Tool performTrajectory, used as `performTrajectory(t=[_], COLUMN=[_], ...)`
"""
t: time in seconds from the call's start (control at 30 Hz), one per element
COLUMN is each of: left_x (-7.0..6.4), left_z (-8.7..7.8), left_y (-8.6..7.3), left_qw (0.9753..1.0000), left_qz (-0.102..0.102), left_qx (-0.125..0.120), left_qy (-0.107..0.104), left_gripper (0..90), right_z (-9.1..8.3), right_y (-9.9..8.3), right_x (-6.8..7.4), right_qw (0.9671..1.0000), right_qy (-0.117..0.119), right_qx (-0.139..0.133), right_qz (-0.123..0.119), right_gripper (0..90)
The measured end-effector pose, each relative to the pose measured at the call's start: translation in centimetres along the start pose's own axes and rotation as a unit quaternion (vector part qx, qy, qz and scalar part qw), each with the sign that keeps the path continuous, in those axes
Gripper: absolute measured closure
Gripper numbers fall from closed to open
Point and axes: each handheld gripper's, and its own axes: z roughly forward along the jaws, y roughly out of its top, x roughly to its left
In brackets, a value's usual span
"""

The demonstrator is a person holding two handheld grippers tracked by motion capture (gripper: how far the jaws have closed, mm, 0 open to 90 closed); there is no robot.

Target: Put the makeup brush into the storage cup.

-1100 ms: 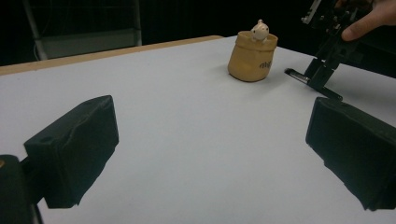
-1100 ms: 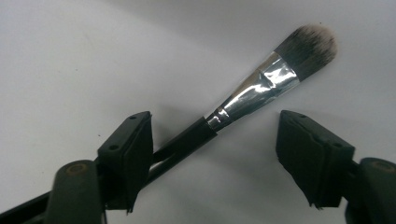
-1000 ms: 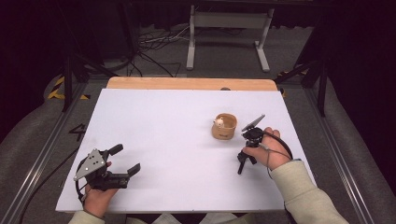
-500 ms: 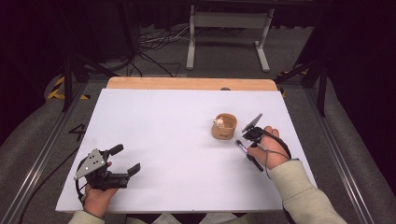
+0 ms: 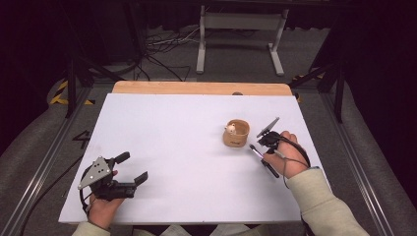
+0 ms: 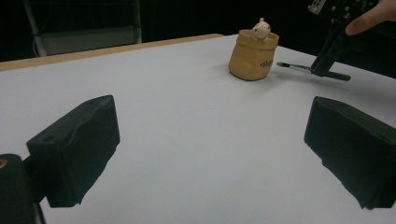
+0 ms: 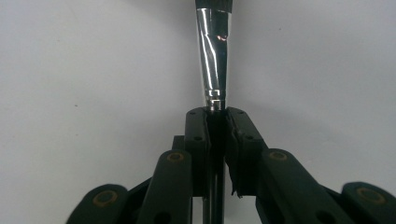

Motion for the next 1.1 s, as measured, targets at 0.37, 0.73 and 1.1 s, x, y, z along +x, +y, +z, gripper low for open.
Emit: performTrajectory(t=[0.37,0.73,1.1], left_x=[0.0,-0.1,-0.1], left_z=[0.0,0.0,0.2], left_y=[0.0,0.0,0.0], left_qw=[1.0000,1.0000,1.0000], left_qz=[0.001,0.003,0.005], left_qx=[0.001,0.001,0.006], left_qy=[0.000,0.001,-0.004], left_gripper=[3.7,3.7,2.7], right_z=[-3.1,-4.8,-5.9], right_y=[-1.0,-2.2,-3.5], right_x=[-0.3,-1.2,-1.3], right_qw=[0.9962,0.9852,0.9604], right_qy=[0.021,0.035,0.044], right_qx=[-0.085,-0.168,-0.275], right_qz=[-0.005,0.003,0.004], right_gripper=[80.2,80.2,80.1])
